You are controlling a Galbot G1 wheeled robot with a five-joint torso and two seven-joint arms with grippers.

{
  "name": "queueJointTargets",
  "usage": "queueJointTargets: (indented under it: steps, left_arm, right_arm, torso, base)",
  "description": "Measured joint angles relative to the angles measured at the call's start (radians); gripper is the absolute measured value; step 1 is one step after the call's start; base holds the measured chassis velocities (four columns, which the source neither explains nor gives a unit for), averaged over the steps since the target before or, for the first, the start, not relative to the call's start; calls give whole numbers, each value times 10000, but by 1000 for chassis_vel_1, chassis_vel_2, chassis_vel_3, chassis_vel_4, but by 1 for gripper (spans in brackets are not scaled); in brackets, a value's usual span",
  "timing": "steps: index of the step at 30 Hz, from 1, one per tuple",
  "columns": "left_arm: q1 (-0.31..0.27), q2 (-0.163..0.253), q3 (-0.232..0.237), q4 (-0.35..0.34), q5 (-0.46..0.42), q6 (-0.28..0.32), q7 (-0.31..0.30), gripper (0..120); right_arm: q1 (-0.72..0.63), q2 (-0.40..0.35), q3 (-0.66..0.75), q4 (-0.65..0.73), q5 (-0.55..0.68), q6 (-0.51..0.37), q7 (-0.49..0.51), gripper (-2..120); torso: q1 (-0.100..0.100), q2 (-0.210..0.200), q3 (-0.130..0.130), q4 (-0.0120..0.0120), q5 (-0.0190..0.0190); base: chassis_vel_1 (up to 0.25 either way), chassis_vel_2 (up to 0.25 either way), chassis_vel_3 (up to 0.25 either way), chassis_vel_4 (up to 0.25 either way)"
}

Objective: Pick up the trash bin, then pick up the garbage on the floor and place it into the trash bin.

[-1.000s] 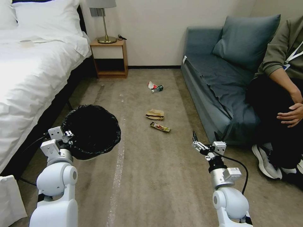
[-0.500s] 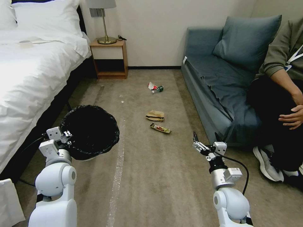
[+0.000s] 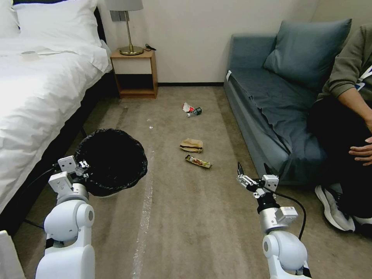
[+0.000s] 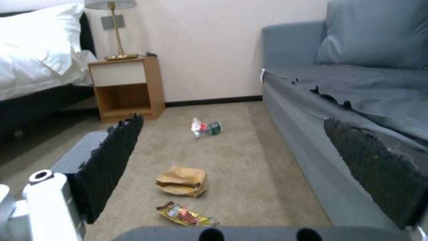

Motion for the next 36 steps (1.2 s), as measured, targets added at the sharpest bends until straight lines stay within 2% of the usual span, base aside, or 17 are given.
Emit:
queueJointTargets:
  steps: [36]
  left_arm:
    - [-56, -38, -134, -32, -9, -156, 41, 4]
  right_arm:
    - [-13, 62, -51, -47, -244, -52, -91, 100]
  torso:
    - [0, -1, 0, 0, -1]
  base:
    - [-66, 64, 65, -62]
